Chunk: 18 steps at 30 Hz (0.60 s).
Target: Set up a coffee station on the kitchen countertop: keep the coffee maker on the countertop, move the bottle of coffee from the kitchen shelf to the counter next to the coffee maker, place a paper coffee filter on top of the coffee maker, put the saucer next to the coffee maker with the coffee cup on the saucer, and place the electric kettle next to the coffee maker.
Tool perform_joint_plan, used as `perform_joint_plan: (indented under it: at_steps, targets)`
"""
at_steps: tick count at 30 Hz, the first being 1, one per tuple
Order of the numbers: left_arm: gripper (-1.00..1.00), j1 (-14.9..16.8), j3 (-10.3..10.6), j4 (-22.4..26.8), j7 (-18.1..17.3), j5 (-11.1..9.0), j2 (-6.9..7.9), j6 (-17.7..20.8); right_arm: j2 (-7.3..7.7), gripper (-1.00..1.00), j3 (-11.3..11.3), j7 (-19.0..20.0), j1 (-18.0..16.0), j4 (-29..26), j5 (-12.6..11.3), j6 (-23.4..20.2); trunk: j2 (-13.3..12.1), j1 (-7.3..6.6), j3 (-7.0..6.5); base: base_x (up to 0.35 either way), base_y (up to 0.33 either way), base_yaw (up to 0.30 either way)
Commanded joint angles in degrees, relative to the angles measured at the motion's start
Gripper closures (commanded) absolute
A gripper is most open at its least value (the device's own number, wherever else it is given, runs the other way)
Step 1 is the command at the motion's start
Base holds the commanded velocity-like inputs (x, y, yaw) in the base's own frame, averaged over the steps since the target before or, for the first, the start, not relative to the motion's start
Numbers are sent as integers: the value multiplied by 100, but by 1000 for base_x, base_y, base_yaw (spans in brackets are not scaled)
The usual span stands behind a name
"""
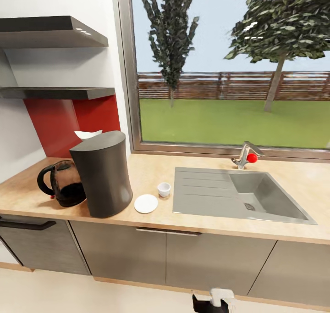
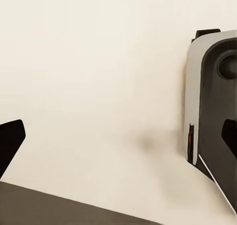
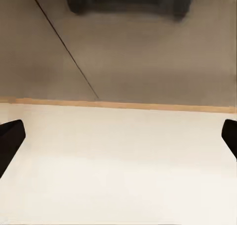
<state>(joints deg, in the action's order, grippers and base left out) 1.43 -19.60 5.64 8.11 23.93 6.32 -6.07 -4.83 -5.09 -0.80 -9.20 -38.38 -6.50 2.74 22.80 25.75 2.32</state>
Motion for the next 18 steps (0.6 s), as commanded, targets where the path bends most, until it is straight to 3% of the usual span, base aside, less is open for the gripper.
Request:
perform_joint_plan:
  at_steps: [1,4,9,10,14,18]
  targets:
    - [-100,7,-45,-10,19,59,0,-24,-36,-100,-29,-7,-3,-167,-62,22,12,3,14,0,0,0]
    - [-100,7,-51,-6,21,54,0,-19,-222,-100,-291,-4,-3,-1067,-62,22,12,3,14,0,0,0]
    - [-100,7,-47,-9,19,59,1,-11,-310,-100,-1342,-47,-3,-2493,-62,24,12,3,14,0,0,0]
    - [-100,7,-46,-10,20,59,2,-10,-312,-100,-1460,-49,-3,-2707,-63,23,12,3,14,0,0,0]
    - [-100,7,-44,-10,21,56,1,-7,-324,-100,-1685,-51,-3,-3643,-69,17,12,3,14,0,0,0]
    - [-100,7,-44,-15,16,52,-2,-3,-350,-100,-1717,-40,-3,-4467,-72,12,12,3,14,0,0,0]
